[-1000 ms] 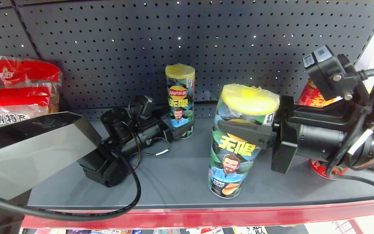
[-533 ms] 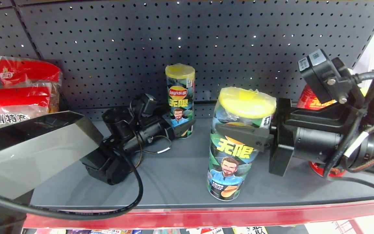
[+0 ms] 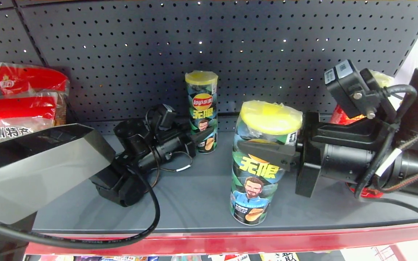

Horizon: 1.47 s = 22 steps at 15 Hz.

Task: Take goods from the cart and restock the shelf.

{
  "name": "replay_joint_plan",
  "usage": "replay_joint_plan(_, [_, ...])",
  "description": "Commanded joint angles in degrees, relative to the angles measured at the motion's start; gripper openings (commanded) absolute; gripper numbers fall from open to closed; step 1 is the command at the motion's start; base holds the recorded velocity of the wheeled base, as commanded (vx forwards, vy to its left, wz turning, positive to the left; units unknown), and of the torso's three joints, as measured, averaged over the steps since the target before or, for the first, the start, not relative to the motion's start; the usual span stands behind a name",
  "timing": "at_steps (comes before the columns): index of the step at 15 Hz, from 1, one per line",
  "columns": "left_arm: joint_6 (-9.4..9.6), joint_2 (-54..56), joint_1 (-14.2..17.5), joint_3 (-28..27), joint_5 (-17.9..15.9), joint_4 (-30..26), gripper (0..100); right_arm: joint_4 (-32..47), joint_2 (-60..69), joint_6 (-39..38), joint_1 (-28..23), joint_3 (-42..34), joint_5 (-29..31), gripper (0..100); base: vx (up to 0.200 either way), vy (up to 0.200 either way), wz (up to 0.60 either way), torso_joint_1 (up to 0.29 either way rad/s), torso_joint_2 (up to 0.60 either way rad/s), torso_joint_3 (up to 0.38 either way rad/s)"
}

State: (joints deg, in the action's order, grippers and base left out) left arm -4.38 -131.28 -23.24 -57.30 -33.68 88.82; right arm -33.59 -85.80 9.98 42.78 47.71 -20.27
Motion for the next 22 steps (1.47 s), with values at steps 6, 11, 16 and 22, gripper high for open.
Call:
replay_joint_plan(6, [0.60, 14.6, -0.1, 21.1, -6.3, 1.2, 0, -1.4, -1.6, -0.1, -0.4, 2.1, 0.1, 0, 0.000, 0.000, 0.00, 0.000, 0.00, 0.000])
replay_joint_plan(11, [0.42, 22.8, -1.2, 28.3, -6.5, 1.2, 0, -1.5, -1.9, -0.1, -2.1, 2.6, 0.1, 0, 0.000, 0.000, 0.00, 0.000, 0.00, 0.000])
replay_joint_plan(16, [0.60, 27.9, -2.8, 37.3, -6.0, 1.2, 0, -1.6, -1.9, -0.1, -2.5, 2.6, 0.1, 0, 0.000, 0.000, 0.00, 0.000, 0.00, 0.000])
replay_joint_plan(22, [1.48, 28.4, -5.3, 41.1, -5.6, 1.2, 0, -1.6, -1.5, -0.2, -2.5, 2.2, 0.1, 0, 0.000, 0.000, 0.00, 0.000, 0.00, 0.000])
